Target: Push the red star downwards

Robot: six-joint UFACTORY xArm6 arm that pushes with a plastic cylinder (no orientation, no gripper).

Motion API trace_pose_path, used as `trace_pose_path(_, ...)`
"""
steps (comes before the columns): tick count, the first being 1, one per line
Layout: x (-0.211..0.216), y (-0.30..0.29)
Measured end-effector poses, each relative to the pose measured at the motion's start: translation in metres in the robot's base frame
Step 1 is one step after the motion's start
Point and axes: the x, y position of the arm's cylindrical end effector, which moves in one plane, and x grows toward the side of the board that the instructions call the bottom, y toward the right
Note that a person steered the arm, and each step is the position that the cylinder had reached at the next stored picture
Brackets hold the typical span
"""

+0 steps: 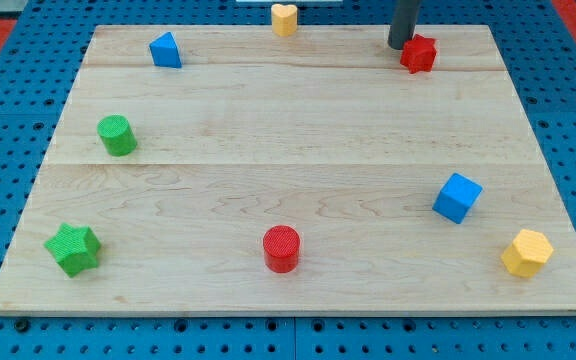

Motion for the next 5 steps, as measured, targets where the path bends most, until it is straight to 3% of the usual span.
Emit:
trace_pose_path(2, -0.034, -0.003)
trace_pose_path(3, -0.010, 0.029)
trace_pose_path(5, 0.104, 0.017)
